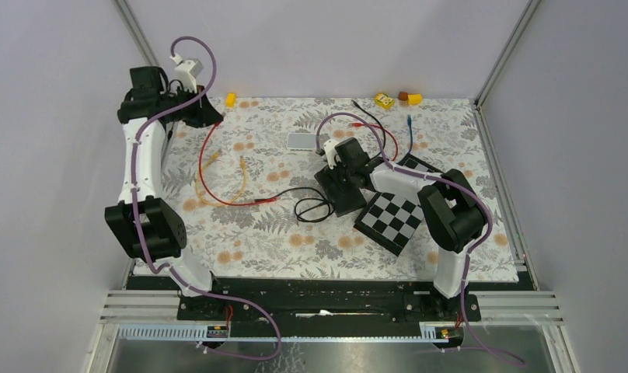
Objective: Pull the plug from the switch port
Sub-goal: Place the connector at the center of the board.
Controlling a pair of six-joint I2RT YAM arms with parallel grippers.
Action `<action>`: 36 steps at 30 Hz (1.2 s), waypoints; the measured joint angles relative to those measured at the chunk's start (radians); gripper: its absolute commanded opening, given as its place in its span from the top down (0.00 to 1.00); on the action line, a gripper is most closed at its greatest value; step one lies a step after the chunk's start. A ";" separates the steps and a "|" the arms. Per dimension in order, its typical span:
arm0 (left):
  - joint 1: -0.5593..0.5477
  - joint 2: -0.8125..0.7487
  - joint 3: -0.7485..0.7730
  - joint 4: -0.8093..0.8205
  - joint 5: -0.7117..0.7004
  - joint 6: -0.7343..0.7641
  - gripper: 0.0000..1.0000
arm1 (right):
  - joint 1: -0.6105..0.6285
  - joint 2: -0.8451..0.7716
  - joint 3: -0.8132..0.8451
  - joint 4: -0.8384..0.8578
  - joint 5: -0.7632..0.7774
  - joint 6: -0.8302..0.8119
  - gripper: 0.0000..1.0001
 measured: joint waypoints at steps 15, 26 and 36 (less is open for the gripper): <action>0.154 0.061 0.080 0.136 0.172 -0.278 1.00 | -0.009 0.000 0.002 0.000 -0.012 0.001 0.00; 0.175 0.062 -0.158 0.319 0.054 -0.320 0.96 | -0.028 0.000 0.003 -0.003 -0.018 0.001 0.00; 0.198 0.074 -0.243 0.419 -0.136 -0.275 0.96 | -0.028 0.000 0.004 -0.004 -0.018 0.000 0.00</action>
